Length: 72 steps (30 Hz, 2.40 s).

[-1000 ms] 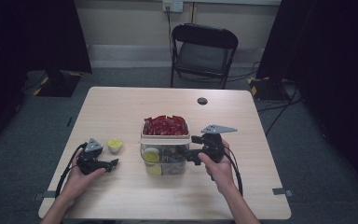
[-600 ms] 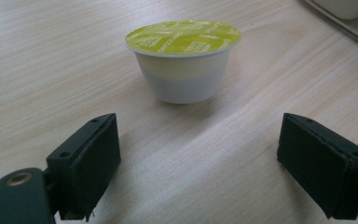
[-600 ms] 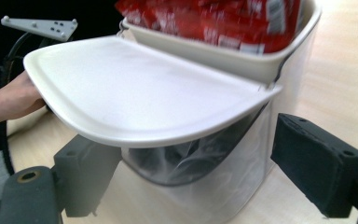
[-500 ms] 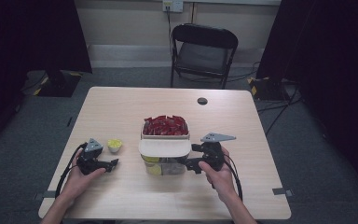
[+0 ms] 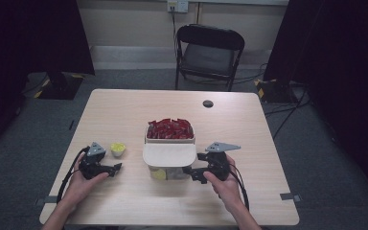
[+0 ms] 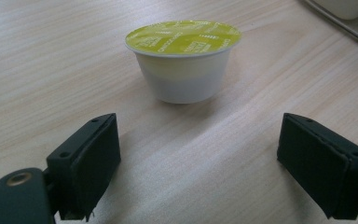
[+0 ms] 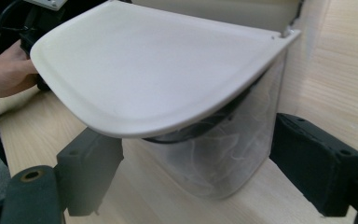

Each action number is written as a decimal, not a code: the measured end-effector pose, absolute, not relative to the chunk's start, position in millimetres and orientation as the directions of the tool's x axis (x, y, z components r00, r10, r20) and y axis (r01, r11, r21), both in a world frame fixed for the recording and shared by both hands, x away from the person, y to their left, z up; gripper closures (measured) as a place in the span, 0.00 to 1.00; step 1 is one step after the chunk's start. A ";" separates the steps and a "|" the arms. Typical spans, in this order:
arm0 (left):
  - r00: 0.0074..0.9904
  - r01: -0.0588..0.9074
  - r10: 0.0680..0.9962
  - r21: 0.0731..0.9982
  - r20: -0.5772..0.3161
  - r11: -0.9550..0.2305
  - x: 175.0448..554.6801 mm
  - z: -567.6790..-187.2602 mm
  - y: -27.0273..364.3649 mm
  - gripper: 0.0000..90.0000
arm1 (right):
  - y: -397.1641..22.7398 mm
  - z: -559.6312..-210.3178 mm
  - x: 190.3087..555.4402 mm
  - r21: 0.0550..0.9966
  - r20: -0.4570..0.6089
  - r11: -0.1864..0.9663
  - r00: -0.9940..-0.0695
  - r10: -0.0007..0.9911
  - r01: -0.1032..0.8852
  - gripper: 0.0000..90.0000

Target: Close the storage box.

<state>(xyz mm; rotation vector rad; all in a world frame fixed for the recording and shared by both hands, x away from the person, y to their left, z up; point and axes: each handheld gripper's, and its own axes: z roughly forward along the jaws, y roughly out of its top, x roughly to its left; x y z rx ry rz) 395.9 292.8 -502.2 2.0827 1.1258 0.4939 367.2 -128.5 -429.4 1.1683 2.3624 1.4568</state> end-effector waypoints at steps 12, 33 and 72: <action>0.548 0.566 0.836 0.736 0.000 -0.371 395.9 -502.2 292.8 0.14 | -146.2 -435.4 366.0 0.802 0.246 0.244 -0.673 0.698 0.546 0.19; 0.548 0.566 0.837 0.736 0.000 -0.371 395.9 -502.2 292.8 0.14 | -190.1 -423.8 380.5 0.817 0.224 0.163 -0.565 0.794 0.553 0.17; 0.548 0.569 0.837 0.734 -0.001 -0.372 396.7 -502.0 293.2 0.13 | -255.6 -490.5 404.9 0.682 0.093 0.157 -0.298 0.950 0.714 0.17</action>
